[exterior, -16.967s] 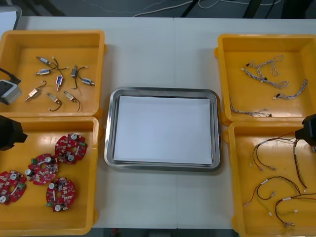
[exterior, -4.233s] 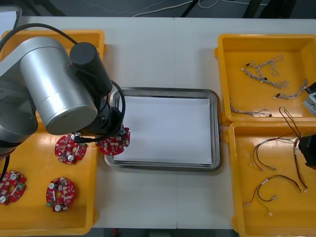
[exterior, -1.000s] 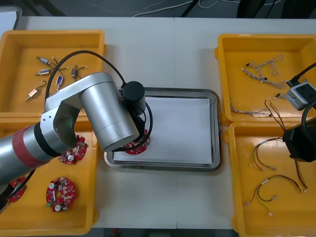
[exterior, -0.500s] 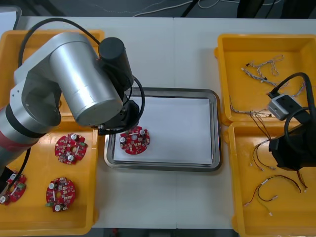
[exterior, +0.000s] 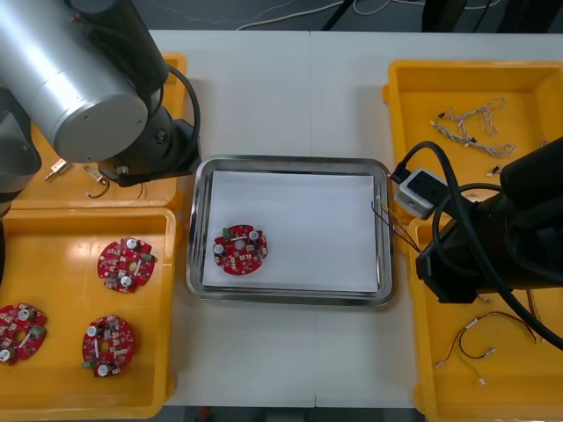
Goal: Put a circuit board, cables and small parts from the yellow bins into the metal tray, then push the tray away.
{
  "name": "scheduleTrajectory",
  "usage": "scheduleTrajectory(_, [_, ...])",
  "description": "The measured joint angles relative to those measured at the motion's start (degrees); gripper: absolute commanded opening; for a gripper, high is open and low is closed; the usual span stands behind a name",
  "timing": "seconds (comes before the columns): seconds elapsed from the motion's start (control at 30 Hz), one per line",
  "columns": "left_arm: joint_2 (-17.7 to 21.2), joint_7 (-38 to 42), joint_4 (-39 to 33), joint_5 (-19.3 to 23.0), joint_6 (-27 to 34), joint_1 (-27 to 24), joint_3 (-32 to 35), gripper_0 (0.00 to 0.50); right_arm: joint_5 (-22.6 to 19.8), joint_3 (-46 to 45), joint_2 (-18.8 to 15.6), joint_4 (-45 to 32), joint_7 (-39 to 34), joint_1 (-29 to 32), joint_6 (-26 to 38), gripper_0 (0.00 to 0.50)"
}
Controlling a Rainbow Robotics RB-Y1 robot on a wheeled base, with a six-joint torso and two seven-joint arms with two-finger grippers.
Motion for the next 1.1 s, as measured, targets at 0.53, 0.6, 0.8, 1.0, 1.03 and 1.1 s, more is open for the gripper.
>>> scheduleTrajectory(0.53, [6.3,-20.7,3.5,0.0,0.1,3.5,12.8,0.5,-1.2,14.1,0.0,10.4,16.0,-10.7,-5.2,0.0])
scheduleTrajectory(0.6, [7.2,-21.8,3.7,0.0,0.1,4.3,14.0,0.5,-0.9,15.6,0.0,11.6,19.1,-11.7,-6.5,0.0])
scheduleTrajectory(0.8, [9.1,-22.3,4.8,0.1,-0.2,8.7,17.8,0.5,1.9,21.3,-0.1,15.2,21.9,-14.3,-11.5,0.0])
scheduleTrajectory(1.0, [9.5,-27.4,7.3,0.2,-3.6,12.5,22.5,0.5,4.6,27.4,-0.1,18.3,21.9,-16.9,-15.7,0.0])
scheduleTrajectory(1.03, [9.5,-29.2,7.6,0.2,-4.0,12.8,23.0,0.5,5.1,28.3,-0.1,18.9,21.9,-17.1,-16.6,0.0])
scheduleTrajectory(1.1, [9.6,-33.0,8.6,0.2,-4.8,13.3,24.0,0.5,6.2,30.0,-0.1,20.1,21.9,-17.5,-18.5,0.0])
